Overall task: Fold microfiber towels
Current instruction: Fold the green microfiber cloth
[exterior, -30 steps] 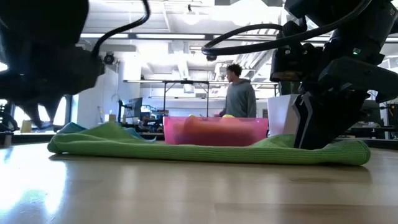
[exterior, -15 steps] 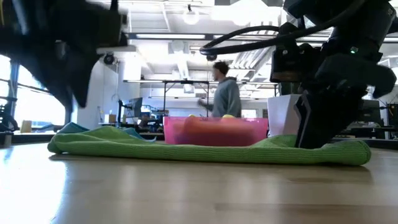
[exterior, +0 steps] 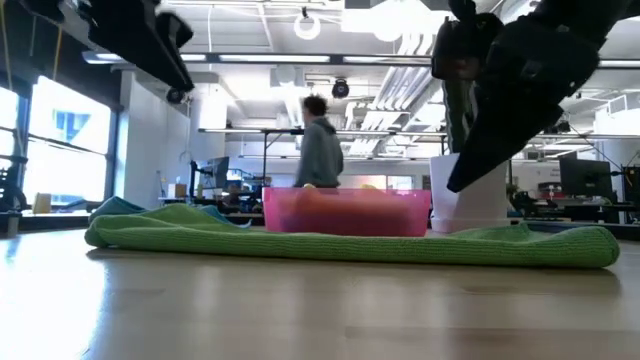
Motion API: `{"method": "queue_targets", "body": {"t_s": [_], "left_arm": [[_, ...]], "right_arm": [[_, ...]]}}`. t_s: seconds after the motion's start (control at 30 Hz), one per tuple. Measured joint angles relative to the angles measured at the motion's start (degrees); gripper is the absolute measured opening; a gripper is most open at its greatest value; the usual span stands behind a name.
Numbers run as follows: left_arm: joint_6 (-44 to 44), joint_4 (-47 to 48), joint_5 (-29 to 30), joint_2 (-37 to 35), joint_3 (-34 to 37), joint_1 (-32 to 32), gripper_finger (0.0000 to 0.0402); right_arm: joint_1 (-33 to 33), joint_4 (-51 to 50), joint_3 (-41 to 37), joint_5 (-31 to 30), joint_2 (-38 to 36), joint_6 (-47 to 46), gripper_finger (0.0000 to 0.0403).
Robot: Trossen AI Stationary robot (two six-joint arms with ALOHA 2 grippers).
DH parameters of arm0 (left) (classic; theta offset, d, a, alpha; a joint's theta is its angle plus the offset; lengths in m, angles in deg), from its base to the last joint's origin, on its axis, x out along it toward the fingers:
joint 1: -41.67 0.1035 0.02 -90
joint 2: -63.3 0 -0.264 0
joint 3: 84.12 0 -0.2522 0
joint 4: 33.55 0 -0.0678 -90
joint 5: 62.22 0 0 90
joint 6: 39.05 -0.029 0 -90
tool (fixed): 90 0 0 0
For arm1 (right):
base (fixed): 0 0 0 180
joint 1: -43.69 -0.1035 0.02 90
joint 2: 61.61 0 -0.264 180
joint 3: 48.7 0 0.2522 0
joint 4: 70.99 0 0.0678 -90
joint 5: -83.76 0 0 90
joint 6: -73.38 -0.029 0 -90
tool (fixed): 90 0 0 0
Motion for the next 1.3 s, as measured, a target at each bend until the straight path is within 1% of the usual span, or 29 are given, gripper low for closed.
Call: {"method": "queue_targets", "body": {"t_s": [0.1,0.23,0.33,0.47,0.63,0.7,0.8,0.9,1.07,1.23,1.3], "left_arm": [[-1.0,-10.78,-1.95,-3.27,7.98,2.25,0.0074],[0.13,-23.84,-7.1,-3.64,15.51,4.73,0.0074],[1.93,-32.26,-8.77,-1.99,18.07,5.66,0.0074],[2.72,-37.83,-9.02,0.82,20.49,6.22,0.0074],[4.55,-40.97,-9.89,6.17,20.9,6.21,0.0074],[4.57,-43.31,-11.19,8.93,20.81,6.22,0.0074],[4.59,-44.45,-11.75,12.46,20.89,6.21,0.0074],[5.5,-44.55,-11.73,15.21,20.88,6.21,0.0074],[10.82,-44.71,-12.63,18.44,20.86,5.78,0.0074],[17.66,-44.98,-13.12,21.18,20.86,3.04,0.0074],[19.88,-45.59,-11.76,22.19,20.73,1.47,0.0074]], "right_arm": [[0.02,0.45,0.0,-1.07,-0.28,-0.04,0.0156],[0.0,0.66,0.02,-1.39,-0.29,-1.51,0.0156],[0.0,-0.31,0.04,-1.39,-0.33,-4.19,0.0156],[0.01,-0.49,0.04,-1.15,-0.37,-7.63,0.0156],[-0.03,-1.53,0.09,0.03,-0.37,-11.64,0.0156],[-0.04,-2.22,0.09,1.44,-0.39,-13.56,0.0156],[-0.04,-3.2,0.11,3.5,-0.42,-16.1,0.0156],[-0.09,-4.02,0.12,5.0,-0.42,-16.61,0.0156],[-0.34,-6.85,0.13,7.31,-0.46,-19.87,0.0156],[-1.59,-13.93,0.13,7.61,-0.46,-27.74,0.0156],[-2.26,-17.15,0.13,7.69,-0.46,-30.87,0.0156]]}}
